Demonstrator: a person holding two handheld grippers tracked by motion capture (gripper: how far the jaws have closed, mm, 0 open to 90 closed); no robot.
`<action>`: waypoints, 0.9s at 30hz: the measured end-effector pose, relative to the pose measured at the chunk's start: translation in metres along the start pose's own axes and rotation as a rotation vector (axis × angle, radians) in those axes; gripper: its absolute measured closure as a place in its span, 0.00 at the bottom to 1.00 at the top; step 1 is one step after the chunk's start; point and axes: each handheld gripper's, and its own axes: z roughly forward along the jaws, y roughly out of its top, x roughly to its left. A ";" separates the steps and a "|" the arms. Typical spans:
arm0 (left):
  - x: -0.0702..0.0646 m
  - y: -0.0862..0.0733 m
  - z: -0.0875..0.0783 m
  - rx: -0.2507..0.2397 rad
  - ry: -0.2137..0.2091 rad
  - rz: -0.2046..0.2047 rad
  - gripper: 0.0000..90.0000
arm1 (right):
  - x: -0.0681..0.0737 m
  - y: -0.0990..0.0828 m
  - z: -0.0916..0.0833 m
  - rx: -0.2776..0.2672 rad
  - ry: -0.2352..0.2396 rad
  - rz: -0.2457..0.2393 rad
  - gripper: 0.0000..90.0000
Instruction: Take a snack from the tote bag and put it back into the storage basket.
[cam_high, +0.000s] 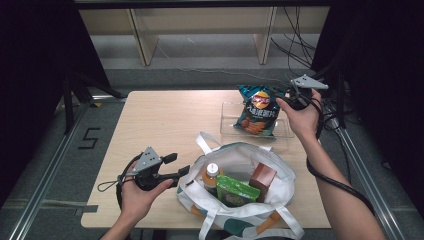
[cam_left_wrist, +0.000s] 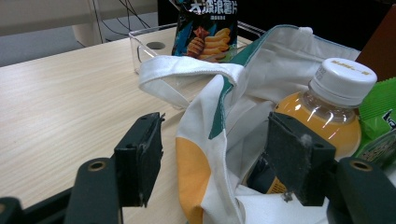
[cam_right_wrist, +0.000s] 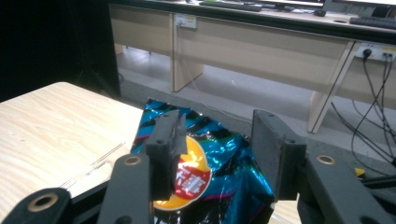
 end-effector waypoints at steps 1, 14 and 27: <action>-0.001 0.000 0.000 0.000 0.001 -0.007 0.40 | 0.000 0.000 -0.001 0.000 0.002 0.005 0.61; -0.001 0.000 0.001 -0.009 -0.007 -0.013 0.40 | -0.003 -0.005 -0.025 0.028 0.053 -0.006 0.66; -0.001 0.000 0.000 -0.007 0.000 -0.003 0.40 | 0.000 -0.011 -0.055 0.054 0.121 -0.016 0.62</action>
